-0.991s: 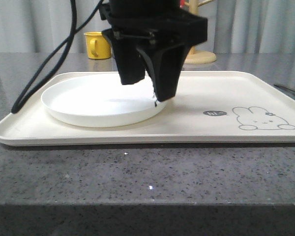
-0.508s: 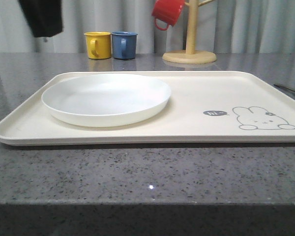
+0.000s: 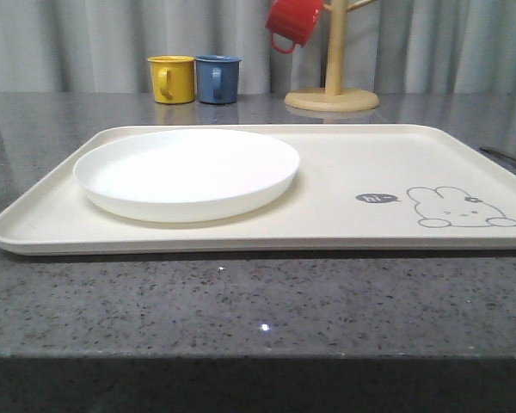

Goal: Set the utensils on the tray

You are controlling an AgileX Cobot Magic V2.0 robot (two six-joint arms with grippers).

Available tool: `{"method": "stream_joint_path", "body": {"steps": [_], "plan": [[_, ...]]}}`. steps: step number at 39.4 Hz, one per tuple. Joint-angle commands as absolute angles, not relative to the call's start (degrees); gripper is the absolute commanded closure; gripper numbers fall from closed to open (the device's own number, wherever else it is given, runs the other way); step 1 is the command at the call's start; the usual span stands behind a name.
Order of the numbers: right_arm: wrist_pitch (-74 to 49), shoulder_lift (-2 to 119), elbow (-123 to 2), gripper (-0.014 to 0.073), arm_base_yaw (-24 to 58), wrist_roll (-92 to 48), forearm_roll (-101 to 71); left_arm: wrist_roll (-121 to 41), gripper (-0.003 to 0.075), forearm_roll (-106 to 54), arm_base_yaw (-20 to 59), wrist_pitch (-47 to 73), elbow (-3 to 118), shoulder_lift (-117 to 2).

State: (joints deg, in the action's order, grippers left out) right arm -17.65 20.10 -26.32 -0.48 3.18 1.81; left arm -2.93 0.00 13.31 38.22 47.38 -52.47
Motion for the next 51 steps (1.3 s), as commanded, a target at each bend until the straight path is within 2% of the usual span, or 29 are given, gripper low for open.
{"method": "stream_joint_path", "body": {"steps": [1,11,22,51], "plan": [[-12.7,20.8,-28.2,-0.0047,-0.9,2.9,2.4,-2.3,0.0738,-0.9,13.1,28.1,41.3,-43.5],[-12.7,20.8,-28.2,-0.0047,-0.9,2.9,2.4,-2.3,0.0738,-2.6,13.1,20.6,27.1,-21.6],[-12.7,20.8,-28.2,-0.0047,-0.9,2.9,2.4,-2.3,0.0738,-2.9,13.1,15.6,20.7,-3.3],[-12.7,20.8,-28.2,-0.0047,-0.9,2.9,2.4,-2.3,0.0738,-2.9,13.1,15.7,20.1,-1.7]]}}
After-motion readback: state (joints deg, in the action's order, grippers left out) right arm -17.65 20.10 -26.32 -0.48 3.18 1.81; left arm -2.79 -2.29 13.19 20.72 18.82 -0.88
